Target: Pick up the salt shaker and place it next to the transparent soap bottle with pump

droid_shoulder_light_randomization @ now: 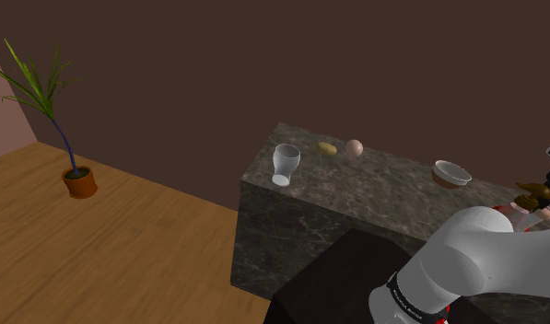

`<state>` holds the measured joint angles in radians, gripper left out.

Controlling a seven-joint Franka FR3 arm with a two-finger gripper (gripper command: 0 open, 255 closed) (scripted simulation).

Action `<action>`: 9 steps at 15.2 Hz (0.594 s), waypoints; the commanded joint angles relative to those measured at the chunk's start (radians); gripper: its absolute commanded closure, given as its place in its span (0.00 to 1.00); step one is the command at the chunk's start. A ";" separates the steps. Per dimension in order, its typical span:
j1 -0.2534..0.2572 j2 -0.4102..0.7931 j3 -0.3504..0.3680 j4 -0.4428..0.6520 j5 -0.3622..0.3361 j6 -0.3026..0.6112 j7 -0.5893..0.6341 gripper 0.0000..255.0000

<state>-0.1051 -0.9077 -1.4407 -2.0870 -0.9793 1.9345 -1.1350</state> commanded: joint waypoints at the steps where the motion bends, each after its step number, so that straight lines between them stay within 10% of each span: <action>1: 0.000 0.000 0.000 0.000 0.000 0.000 0.000 1.00; 3: 0.000 0.000 0.000 0.000 0.000 0.000 0.000 1.00; 4: 0.000 0.000 0.000 0.000 0.000 0.001 0.000 0.00; 9: 0.000 0.000 0.000 0.000 0.000 0.001 0.000 0.00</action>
<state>-0.1047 -0.9077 -1.4411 -2.0871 -0.9796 1.9350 -1.1348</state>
